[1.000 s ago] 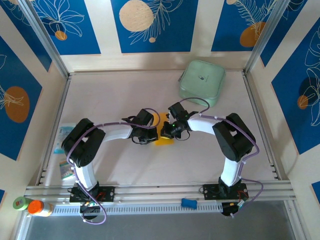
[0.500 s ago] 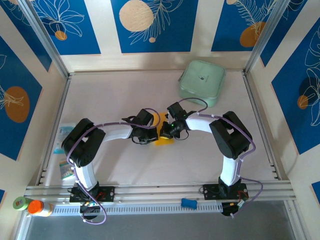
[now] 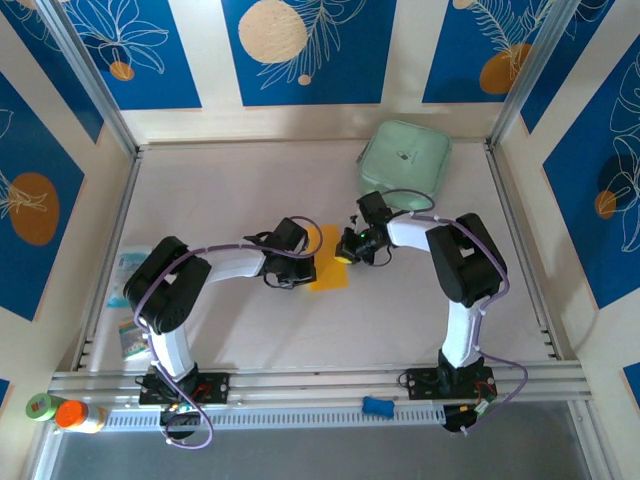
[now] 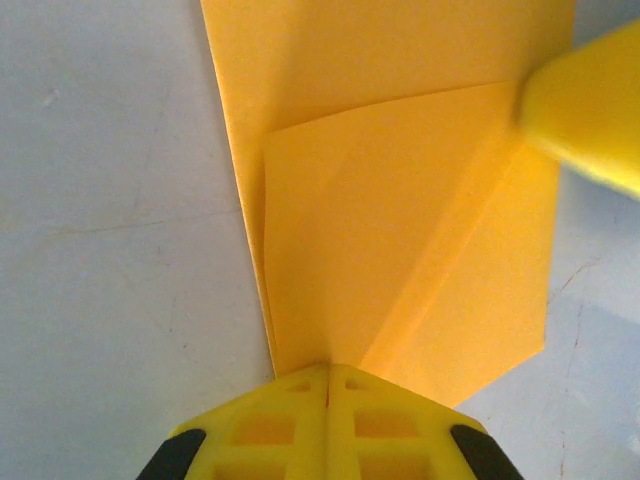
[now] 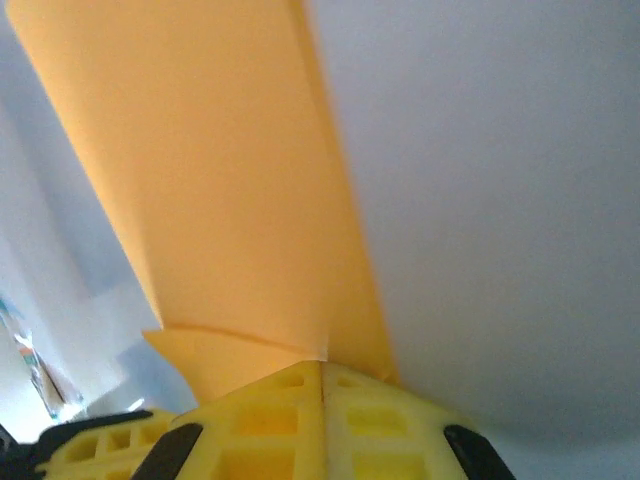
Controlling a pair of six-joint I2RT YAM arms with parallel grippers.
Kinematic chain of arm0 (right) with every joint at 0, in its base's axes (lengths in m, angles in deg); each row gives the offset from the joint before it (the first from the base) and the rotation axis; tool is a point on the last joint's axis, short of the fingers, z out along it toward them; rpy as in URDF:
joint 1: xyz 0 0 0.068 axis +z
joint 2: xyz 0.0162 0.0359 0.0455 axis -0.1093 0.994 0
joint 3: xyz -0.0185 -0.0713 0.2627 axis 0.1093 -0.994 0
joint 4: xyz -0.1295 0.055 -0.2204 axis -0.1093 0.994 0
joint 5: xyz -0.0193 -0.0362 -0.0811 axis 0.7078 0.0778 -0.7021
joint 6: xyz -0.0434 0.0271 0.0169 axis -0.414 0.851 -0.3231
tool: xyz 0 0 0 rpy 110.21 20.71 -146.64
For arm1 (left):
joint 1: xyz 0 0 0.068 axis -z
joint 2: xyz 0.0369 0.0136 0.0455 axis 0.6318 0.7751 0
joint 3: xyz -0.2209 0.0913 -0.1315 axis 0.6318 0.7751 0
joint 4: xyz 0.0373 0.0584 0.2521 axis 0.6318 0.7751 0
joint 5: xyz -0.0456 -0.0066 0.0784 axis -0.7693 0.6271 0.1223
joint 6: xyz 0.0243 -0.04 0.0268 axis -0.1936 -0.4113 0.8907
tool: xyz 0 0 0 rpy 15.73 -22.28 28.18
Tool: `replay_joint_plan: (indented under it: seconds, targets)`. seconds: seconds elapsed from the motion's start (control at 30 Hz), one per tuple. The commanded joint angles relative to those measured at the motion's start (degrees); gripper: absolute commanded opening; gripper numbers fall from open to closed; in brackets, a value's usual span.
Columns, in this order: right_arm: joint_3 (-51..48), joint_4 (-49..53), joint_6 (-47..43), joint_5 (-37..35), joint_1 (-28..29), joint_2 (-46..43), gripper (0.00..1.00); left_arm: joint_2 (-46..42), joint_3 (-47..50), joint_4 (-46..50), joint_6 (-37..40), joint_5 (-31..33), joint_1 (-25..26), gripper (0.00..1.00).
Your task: Fold a paper plane with a square sheet of paper (pick it up from the middle)
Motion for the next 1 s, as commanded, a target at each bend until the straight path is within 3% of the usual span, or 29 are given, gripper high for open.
replay_joint_plan:
  seconds: [0.0,0.17,0.37,0.5,0.67,0.83,0.97]
  targets:
    - [1.93,1.98,-2.03,-6.87,-3.92,1.61,0.0,5.73,3.56,12.03,1.57,4.28,0.51,0.0]
    - [3.07,3.18,-3.94,-8.48,-3.95,-1.69,0.0,5.25,2.74,11.98,2.0,3.75,0.51,0.0]
    - [-0.43,3.81,-4.37,-9.2,1.76,-9.12,0.0,1.95,-0.8,9.63,2.19,-0.65,0.55,0.0]
    - [-4.31,3.44,-0.18,-9.23,3.96,-12.66,0.11,-2.38,-3.47,7.03,1.02,-2.86,0.31,0.1]
    - [-9.18,2.37,7.14,-8.85,3.99,-17.65,0.24,-5.5,-4.85,5.3,-0.18,-0.74,-0.24,0.23]
    - [-13.06,-0.44,13.45,-7.27,3.82,-20.15,0.38,-3.73,-6.32,1.23,-0.16,-0.22,-0.43,0.24]
    - [-14.06,-3.34,16.23,-4.05,3.85,-18.65,0.4,-0.87,-8.05,0.13,-0.64,1.98,-0.73,0.21]
